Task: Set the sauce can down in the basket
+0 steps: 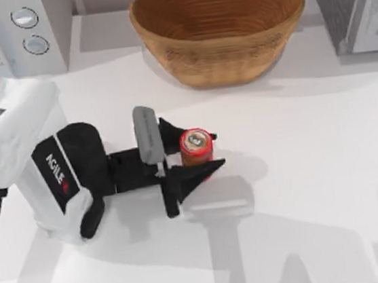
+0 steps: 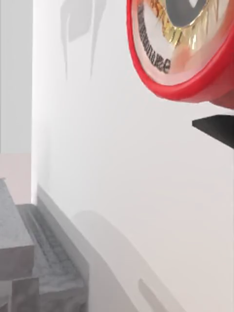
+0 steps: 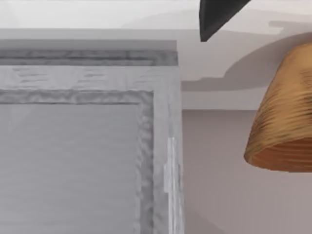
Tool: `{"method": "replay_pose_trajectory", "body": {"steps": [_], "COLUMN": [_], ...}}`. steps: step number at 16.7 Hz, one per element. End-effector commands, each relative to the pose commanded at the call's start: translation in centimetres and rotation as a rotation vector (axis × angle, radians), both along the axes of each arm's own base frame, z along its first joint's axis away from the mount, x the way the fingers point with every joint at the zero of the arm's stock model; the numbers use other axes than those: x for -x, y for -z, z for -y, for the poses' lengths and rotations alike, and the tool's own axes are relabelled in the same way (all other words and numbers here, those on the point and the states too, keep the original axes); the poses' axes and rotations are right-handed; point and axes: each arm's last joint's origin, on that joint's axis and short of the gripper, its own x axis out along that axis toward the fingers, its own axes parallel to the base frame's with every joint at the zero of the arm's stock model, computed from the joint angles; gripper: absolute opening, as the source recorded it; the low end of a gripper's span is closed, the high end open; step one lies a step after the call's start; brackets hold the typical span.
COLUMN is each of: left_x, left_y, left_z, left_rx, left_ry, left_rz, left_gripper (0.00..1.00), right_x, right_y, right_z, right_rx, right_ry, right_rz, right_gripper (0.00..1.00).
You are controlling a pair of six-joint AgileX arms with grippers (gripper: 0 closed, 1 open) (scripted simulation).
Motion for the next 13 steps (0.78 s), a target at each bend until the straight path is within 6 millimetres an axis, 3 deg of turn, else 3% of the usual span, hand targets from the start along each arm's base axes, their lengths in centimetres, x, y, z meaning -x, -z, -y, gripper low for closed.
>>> {"method": "replay_pose_trajectory", "body": {"steps": [6, 10, 13], "left_x": [0.3, 2.2, 5.0], "left_y": [-0.8, -4.5, -7.7], "left_z": [-0.9, -4.1, -7.0], "left_rx": [-0.003, -0.004, -0.001], "left_ry": [-0.006, -0.011, -0.006], "left_rz": [-0.003, 0.002, 0.012], "left_gripper": [0.0, 0.0, 0.0], "right_x": [0.0, 0.0, 0.0], "right_y": [0.0, 0.0, 0.0], "right_z": [0.0, 0.0, 0.0], "right_rx": [0.0, 0.0, 0.0], "right_ry": [0.0, 0.0, 0.0], "right_rz": [0.0, 0.0, 0.0], "right_gripper": [1.0, 1.0, 1.0]}}
